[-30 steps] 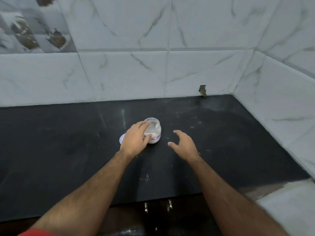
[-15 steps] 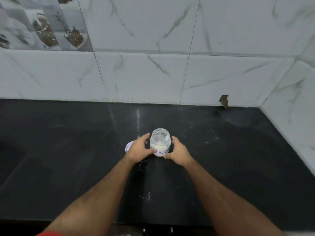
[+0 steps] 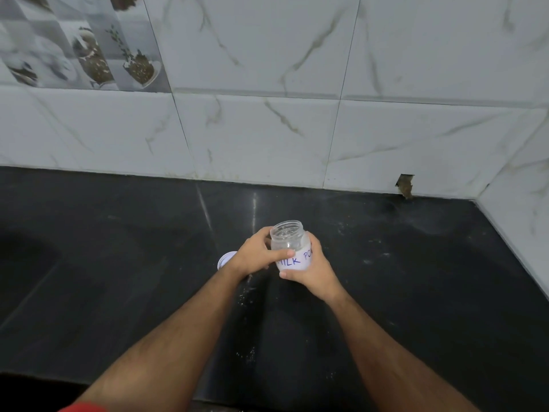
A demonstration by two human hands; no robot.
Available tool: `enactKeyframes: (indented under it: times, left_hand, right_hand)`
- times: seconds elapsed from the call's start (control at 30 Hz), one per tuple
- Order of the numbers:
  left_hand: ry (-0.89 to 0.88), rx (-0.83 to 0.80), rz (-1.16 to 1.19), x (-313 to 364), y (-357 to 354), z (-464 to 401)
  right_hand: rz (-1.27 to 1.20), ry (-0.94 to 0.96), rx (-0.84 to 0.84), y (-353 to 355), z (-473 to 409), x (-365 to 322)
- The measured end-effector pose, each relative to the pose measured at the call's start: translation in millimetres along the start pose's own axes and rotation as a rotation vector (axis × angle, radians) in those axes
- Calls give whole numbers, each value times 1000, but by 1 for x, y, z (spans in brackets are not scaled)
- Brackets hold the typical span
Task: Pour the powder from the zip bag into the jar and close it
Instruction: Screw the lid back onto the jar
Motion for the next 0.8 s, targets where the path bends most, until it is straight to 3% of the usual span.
enactKeyframes:
  times: [0.13, 0.2, 0.3, 0.4, 0.47, 0.67, 0.8]
  left_hand:
    - [38, -23, -27, 2, 7, 2]
    - [73, 103, -118, -12, 31, 4]
    - [130, 243, -434, -42, 61, 7]
    - [217, 122, -784, -68, 57, 10]
    - [259, 31, -885, -81, 47, 12]
    - [288, 19, -856, -93, 34, 10]
    - [305, 131, -663, -65, 40, 3]
  right_hand:
    - [-29, 16, 98, 10, 2, -2]
    - [-35, 1, 144, 17, 5, 2]
    - [-47, -29, 183, 24, 12, 8]
    - [-39, -52, 197, 28, 18, 12]
    - [-26, -61, 198, 30, 23, 12]
    - [-6, -70, 184, 34, 32, 11]
    - [-29, -68, 180, 38, 36, 12]
Point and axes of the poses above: each hand's wrist, its own z-axis away from the middle knuckle, its own y-axis out of the back of the hand, x = y × z, the point moved 10 cm from there along -z, towards the middle knuckle, and after that the axes turned 15 degrees about -z, right-handed, at the moved point
